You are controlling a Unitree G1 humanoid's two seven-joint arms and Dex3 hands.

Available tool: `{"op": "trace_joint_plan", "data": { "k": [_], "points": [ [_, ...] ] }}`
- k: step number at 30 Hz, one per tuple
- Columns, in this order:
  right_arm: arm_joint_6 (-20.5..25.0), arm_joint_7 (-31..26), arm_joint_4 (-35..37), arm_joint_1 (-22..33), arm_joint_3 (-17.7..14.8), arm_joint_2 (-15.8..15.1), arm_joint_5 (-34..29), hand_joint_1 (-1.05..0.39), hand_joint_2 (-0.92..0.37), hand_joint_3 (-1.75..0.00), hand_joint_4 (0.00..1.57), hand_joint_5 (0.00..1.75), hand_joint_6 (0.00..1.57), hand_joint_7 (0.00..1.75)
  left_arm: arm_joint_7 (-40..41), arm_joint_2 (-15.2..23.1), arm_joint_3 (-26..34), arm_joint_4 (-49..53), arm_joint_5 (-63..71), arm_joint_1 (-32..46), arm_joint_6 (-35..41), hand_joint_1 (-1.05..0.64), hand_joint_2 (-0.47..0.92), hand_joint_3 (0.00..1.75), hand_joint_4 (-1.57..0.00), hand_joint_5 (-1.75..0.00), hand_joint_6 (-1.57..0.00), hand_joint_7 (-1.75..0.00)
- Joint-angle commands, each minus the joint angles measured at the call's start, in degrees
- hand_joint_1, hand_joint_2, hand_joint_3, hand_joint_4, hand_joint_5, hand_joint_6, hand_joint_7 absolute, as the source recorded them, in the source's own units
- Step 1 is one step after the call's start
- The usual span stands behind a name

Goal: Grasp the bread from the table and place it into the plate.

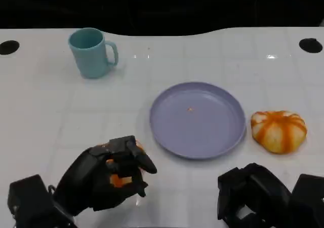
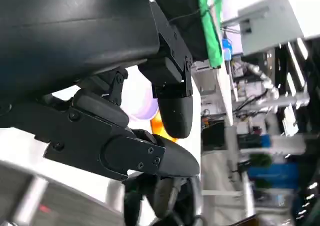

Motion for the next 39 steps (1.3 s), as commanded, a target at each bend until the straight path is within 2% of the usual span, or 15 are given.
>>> {"op": "trace_joint_plan", "data": {
  "k": [1,6,10,16,18,22,25,32,39],
  "points": [
    [-0.46,-0.33,-0.19,0.04,-0.11,-0.43,-0.23,-1.05,-0.17,-1.18,1.54,1.23,1.57,0.95,3.12,2.54,0.39,-3.33,3.7,0.11,-2.82,-0.75,0.92,0.24,-0.6,-1.35,-0.55,-0.8],
    [-0.06,0.02,-0.37,0.09,-0.01,-0.42,0.2,-1.05,-0.16,-1.19,1.54,1.24,1.57,0.95,8.57,4.18,0.61,-7.52,10.0,0.63,-4.58,-0.73,0.92,0.24,-0.61,-1.19,-0.53,-0.64],
    [0.16,-0.68,-0.67,0.16,0.17,-0.46,-0.42,-1.05,-0.16,-1.19,1.53,1.24,1.57,0.94,15.89,5.3,1.13,-14.53,20.34,2.37,-3.5,-0.72,0.92,0.25,-0.57,-1.1,-0.51,-0.56],
    [-0.16,-0.96,-0.57,0.02,0.37,-0.59,-0.57,-1.05,-0.16,-1.2,1.54,1.24,1.57,0.95,20.49,8.83,0.62,-24.94,36.65,4.43,3.46,-0.76,0.92,0.25,-0.36,-0.98,-0.33,-0.43],
    [-0.2,-0.61,-0.3,-0.06,0.23,-0.47,-0.04,-1.05,-0.15,-1.2,1.54,1.24,1.57,0.95,20.16,9.67,0.28,-28.43,40.52,5.02,6.83,-0.76,0.92,0.25,-0.3,-0.94,-0.28,-0.39],
    [-0.44,-0.44,0.05,-0.2,0.23,-0.44,-0.06,-1.05,-0.15,-1.2,1.54,1.24,1.57,0.95,17.88,11.52,-1.16,-34.46,49.22,5.43,14.19,-0.77,0.92,0.24,-0.28,-0.75,-0.28,-0.13],
    [-0.11,-0.58,-0.08,-0.18,0.29,-0.39,-0.17,-1.05,-0.16,-1.2,1.54,1.24,1.57,0.95,15.97,13.19,-3.22,-36.99,56.73,4.68,18.37,-0.77,0.92,0.2,-0.26,-0.71,-0.23,-0.07],
    [0.04,-0.96,-0.29,-0.16,0.48,-0.3,-0.45,-1.05,-0.17,-1.19,1.54,1.24,1.57,0.96,12.82,13.16,-8.61,-38.44,73.09,2.13,26.28,-0.8,0.92,0.04,-0.25,-0.52,-0.22,-0.01],
    [0.19,-1.54,-0.6,-0.14,0.69,-0.26,-0.88,-1.05,-0.16,-1.19,1.54,1.24,1.57,0.96,8.58,11.18,-13.88,-34.28,82.78,-2.17,32.29,-0.8,0.87,0.0,-0.26,-0.41,-0.2,0.0]
  ]
}}
